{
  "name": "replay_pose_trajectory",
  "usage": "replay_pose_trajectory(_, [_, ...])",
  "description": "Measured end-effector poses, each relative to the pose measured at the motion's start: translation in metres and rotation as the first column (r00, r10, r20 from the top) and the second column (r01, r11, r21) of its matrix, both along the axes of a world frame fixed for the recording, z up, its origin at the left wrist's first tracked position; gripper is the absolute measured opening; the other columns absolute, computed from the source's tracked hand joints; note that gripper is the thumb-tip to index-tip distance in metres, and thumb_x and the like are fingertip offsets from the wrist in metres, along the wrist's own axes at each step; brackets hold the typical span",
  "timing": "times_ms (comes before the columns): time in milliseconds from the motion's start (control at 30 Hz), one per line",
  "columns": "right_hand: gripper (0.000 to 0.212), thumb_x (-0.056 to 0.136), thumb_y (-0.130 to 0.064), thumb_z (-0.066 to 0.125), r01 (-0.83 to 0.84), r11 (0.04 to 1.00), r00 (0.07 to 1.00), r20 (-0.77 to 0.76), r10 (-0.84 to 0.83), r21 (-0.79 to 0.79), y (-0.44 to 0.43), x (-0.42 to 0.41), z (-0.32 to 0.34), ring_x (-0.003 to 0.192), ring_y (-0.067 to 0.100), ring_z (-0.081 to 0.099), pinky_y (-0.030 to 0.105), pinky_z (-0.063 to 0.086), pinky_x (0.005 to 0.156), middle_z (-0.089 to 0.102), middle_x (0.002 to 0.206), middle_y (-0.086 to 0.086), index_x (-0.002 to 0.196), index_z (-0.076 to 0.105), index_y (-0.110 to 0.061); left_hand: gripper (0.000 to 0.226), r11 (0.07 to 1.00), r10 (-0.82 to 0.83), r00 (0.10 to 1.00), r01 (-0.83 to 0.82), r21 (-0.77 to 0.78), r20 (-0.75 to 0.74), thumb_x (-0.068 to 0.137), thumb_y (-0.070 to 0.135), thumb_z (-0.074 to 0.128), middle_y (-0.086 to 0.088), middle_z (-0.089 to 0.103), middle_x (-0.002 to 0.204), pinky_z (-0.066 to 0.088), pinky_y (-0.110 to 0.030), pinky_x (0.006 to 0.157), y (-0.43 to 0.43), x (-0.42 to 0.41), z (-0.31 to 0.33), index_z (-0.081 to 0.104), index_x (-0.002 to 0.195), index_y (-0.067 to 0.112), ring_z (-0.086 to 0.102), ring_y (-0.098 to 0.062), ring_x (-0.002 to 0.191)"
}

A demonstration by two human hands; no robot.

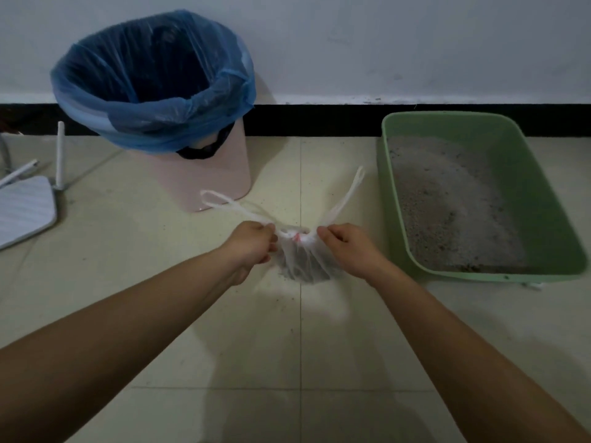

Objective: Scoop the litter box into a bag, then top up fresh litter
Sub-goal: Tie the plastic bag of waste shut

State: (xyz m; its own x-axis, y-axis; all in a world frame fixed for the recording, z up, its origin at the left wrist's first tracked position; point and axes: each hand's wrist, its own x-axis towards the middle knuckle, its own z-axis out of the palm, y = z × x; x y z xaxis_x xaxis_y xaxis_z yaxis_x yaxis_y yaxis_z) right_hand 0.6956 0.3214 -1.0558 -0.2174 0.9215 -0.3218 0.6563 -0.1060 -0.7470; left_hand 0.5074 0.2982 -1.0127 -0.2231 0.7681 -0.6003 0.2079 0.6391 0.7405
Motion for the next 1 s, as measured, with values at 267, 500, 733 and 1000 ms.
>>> replay_pose_trajectory(267, [0.023,0.094,-0.038,0.064,0.277,0.954,0.848,-0.436,-0.300,-0.118,-0.007,-0.014,0.000,0.102,0.007,0.065,0.024,0.053,0.086,0.072,0.109,-0.010,0.109,0.075,-0.025,0.020,0.958,0.133,0.951,-0.196,0.211,0.279,0.092,0.029,0.063,0.004,0.073,0.104,0.050,-0.028,0.083,0.013,0.003,0.006,0.073,0.104,0.015,0.066,-0.009,0.098])
replay_pose_trajectory(500, [0.018,0.093,-0.033,0.066,0.235,0.954,0.944,-0.278,-0.178,0.187,-0.015,-0.024,0.000,0.080,-0.004,0.067,0.012,0.049,0.072,0.073,0.086,-0.015,0.103,0.078,-0.022,0.025,0.970,0.162,0.881,-0.225,0.091,0.444,0.088,0.024,0.068,0.002,0.069,0.086,0.043,-0.026,0.078,0.009,-0.017,0.005,0.071,0.109,0.010,0.061,-0.011,0.079])
replay_pose_trajectory(733, [0.025,0.098,-0.031,0.057,-0.207,0.797,0.972,0.215,0.099,0.568,-0.013,-0.030,0.006,0.071,0.018,0.065,0.029,0.053,0.069,0.073,0.085,0.003,0.099,0.077,-0.016,0.022,0.996,-0.063,0.966,0.043,0.083,0.251,0.097,0.020,0.056,-0.003,0.059,0.083,0.046,-0.029,0.076,0.006,-0.032,0.002,0.070,0.108,0.006,0.054,-0.018,0.082])
replay_pose_trajectory(1000, [0.030,0.099,-0.027,0.051,-0.427,0.763,0.890,0.377,0.257,0.485,-0.006,-0.033,0.017,0.071,0.024,0.060,0.031,0.045,0.068,0.069,0.081,0.008,0.094,0.075,-0.011,0.028,0.967,-0.240,0.935,0.209,0.143,0.260,0.081,-0.002,0.057,-0.019,0.069,0.106,0.046,-0.046,0.098,0.006,-0.038,0.006,0.062,0.106,-0.013,0.062,-0.028,0.098])
